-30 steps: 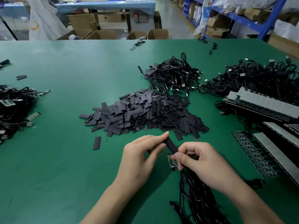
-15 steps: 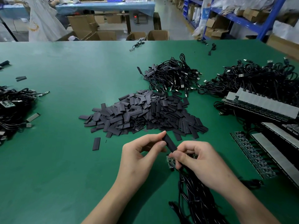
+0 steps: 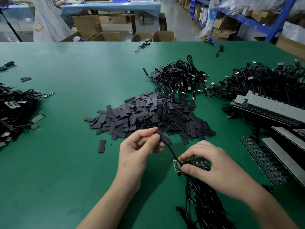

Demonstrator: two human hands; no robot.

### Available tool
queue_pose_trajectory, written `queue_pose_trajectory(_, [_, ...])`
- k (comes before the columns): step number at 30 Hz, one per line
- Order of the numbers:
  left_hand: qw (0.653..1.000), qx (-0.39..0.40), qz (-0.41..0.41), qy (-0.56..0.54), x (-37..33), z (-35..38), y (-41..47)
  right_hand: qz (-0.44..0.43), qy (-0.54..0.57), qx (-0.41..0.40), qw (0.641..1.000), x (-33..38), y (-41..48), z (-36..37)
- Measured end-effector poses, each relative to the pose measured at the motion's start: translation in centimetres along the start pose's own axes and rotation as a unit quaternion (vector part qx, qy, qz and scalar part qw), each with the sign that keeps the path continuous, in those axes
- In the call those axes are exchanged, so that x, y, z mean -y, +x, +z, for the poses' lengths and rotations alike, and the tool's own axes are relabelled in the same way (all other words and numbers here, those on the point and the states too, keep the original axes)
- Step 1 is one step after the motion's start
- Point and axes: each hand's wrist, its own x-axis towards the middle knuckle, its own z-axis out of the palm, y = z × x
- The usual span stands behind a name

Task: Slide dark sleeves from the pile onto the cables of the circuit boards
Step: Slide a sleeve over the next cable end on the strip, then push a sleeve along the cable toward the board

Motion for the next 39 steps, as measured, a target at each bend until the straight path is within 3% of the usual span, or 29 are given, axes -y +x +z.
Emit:
queue_pose_trajectory(5, [0.999,0.011,-0.023,-0.027,0.2,-0.6,0.5,0.007,0.019,-0.04,0.999,-0.5,0.2,0.1])
queue_pose_trajectory(8, [0.99,0.069,-0.002,0.125,0.4,-0.9,0.5,0.019,0.093,-0.071,0.993,-0.5,0.3,-0.3])
queue_pose_trajectory(10, [0.93,0.108,0.06,0.346,0.5,-1.3,0.4,0.023,0.14,-0.101,0.985,-0.2,0.5,-0.7])
queue_pose_trajectory(13, [0.777,0.198,0.124,0.585,0.9,-1.2,-0.1,0.034,0.133,-0.155,0.978,-0.2,1.6,-1.9])
queue_pose_trajectory(14, [0.752,0.217,0.124,0.611,1.0,-1.2,-0.2,0.038,0.116,-0.171,0.978,-0.3,2.3,-2.5])
queue_pose_trajectory(16, [0.737,0.236,0.121,0.622,1.2,-1.1,-0.3,0.047,0.075,-0.201,0.976,-0.3,4.4,-3.9])
queue_pose_trajectory(25, [0.772,0.255,0.108,0.572,1.1,-0.9,0.0,0.072,-0.098,-0.267,0.956,0.6,21.0,-11.6])
queue_pose_trajectory(28, [0.812,0.245,0.08,0.525,0.9,-0.9,-0.1,0.13,-0.102,-0.245,0.955,0.5,24.0,-12.6])
queue_pose_trajectory(31, [0.879,0.239,0.009,0.412,0.8,-0.8,-0.3,0.104,-0.109,-0.253,0.956,0.5,22.0,-10.7])
queue_pose_trajectory(34, [0.925,0.209,-0.048,0.313,0.5,-0.5,-0.2,0.04,-0.076,-0.228,0.97,1.0,15.6,-6.8])
queue_pose_trajectory(39, [0.953,0.182,-0.094,0.223,0.6,0.1,-0.3,0.026,0.041,-0.094,0.994,1.2,4.7,-1.6])
